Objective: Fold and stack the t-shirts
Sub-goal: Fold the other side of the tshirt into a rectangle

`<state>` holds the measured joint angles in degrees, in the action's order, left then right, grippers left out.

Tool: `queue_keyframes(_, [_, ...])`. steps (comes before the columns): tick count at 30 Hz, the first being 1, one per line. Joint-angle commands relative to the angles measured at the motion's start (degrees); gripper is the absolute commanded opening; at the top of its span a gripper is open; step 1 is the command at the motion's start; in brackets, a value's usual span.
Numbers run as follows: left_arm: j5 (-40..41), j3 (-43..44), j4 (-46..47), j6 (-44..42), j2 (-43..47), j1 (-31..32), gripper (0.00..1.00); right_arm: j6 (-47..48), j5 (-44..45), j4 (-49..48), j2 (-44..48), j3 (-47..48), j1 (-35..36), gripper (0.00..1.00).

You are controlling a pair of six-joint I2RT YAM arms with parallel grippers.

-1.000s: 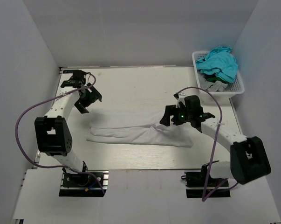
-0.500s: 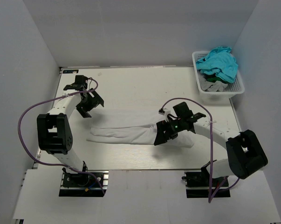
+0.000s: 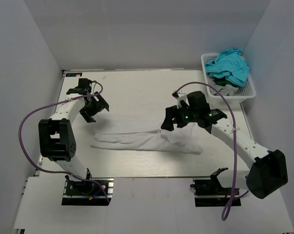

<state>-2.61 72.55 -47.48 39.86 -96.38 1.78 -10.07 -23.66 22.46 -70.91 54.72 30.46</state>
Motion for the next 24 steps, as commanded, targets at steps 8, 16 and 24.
queue_keyframes(8, [-9.2,-1.3,4.7,-2.3,1.7,0.2,1.0,-6.5,-11.4,-9.5,-15.6,-1.8,0.6,0.9])
queue_keyframes(16, [-7.9,-2.9,4.2,-2.3,1.2,0.2,1.0,-6.2,-21.3,-10.6,-27.3,-3.7,3.0,0.9])
queue_keyframes(24, [-7.4,-5.8,4.2,-2.3,1.2,0.2,1.0,-2.7,-13.5,-4.3,-21.4,2.3,2.8,0.9])
